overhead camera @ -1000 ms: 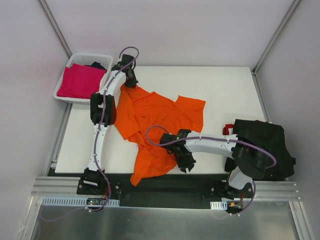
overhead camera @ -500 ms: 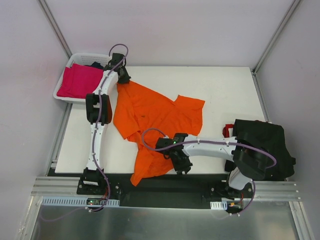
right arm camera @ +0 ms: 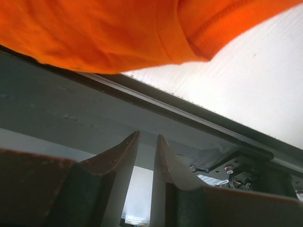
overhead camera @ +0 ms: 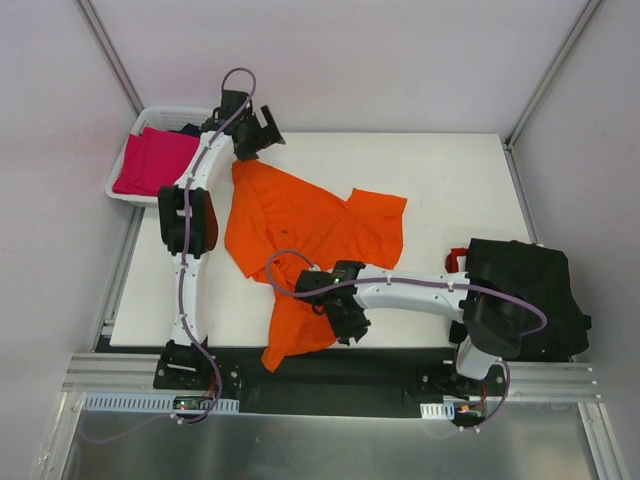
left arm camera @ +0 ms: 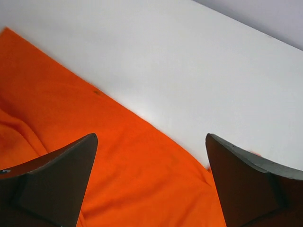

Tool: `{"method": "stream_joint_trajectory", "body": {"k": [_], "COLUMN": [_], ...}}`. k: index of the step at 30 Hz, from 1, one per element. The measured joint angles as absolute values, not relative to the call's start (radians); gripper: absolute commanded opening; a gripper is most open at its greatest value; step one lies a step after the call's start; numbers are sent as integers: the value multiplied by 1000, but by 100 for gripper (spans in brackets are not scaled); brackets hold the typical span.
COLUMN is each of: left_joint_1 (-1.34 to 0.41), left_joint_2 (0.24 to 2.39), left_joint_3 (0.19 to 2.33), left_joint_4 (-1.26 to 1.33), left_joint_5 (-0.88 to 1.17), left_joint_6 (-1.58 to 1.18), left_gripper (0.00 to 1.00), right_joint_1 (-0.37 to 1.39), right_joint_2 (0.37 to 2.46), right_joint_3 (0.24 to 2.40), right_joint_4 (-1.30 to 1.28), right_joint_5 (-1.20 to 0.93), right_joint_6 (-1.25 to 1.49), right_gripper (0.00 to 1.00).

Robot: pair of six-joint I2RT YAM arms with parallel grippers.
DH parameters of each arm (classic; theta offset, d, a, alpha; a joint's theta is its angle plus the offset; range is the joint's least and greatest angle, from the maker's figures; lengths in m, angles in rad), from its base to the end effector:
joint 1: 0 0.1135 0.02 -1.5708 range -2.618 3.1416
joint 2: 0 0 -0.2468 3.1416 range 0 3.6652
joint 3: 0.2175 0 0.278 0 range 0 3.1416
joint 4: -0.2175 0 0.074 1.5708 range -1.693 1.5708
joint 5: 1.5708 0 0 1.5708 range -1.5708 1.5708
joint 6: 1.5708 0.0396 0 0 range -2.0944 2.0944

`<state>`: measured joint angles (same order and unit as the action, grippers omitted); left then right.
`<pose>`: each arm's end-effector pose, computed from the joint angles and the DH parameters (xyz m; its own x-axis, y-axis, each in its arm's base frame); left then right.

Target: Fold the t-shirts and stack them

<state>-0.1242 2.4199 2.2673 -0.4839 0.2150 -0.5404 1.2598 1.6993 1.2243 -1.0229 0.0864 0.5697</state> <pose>0.5678 -0.0794 0.2276 -0.6556 -0.4247 -0.6243 -0.0537 0.8510 -0.5225 0.1038 0.3119 0.1743 -0.7676 -0.6319 -0.1078 -0.6324 0.7739 -0.0332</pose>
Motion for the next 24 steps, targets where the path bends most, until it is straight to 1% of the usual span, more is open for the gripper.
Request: {"method": "stream_joint_trajectory", "body": {"k": [4,6,7,9,11,12,14,15,16,17,18,20,22,24], "left_joint_1": [-174,-199,-208,-222,-232,-237,-250,-260,-272,-284,-292,-308,-311,-311], "left_joint_2": [2172,1991,1949,1819,1718,1681,1637,1618,1607,1597,1584,1552,1508,1461], "left_joint_3": [2112,1966,1937,1799,1670,1605,1492,1426,1365,1309,1265,1180,1129,1112], "left_joint_4": [-469,-453,-459,-434,-459,-471,-506,-523,-548,-572,-587,-641,-684,-711], "left_joint_5": [233,240,246,257,257,251,238,228,224,222,220,214,202,192], "left_joint_6": [-551,-565,-567,-568,-564,-561,-556,-553,-550,-549,-552,-549,-551,-553], "left_gripper": [98,93,92,92,92,87,78,71,49,39,29,15,14,15], "right_joint_1": [1187,1102,1048,930,812,769,727,724,725,725,725,713,683,631], "right_joint_2": [1697,1679,1663,1612,1575,1572,1600,1630,1659,1699,1739,1813,1874,1935], "right_joint_3": [1279,1279,1272,1238,1220,1222,1245,1269,1292,1325,1357,1407,1448,1495], "right_joint_4": [-1018,-1004,-987,-937,-910,-901,-893,-894,-892,-888,-879,-848,-834,-815], "right_joint_5": [84,70,59,14,-30,-44,-69,-81,-94,-111,-128,-165,-199,-233], "right_joint_6": [526,503,493,476,454,439,395,373,355,336,318,287,268,257], "right_gripper": [27,27,28,28,25,15,3,1,1,1,1,1,1,1]}}
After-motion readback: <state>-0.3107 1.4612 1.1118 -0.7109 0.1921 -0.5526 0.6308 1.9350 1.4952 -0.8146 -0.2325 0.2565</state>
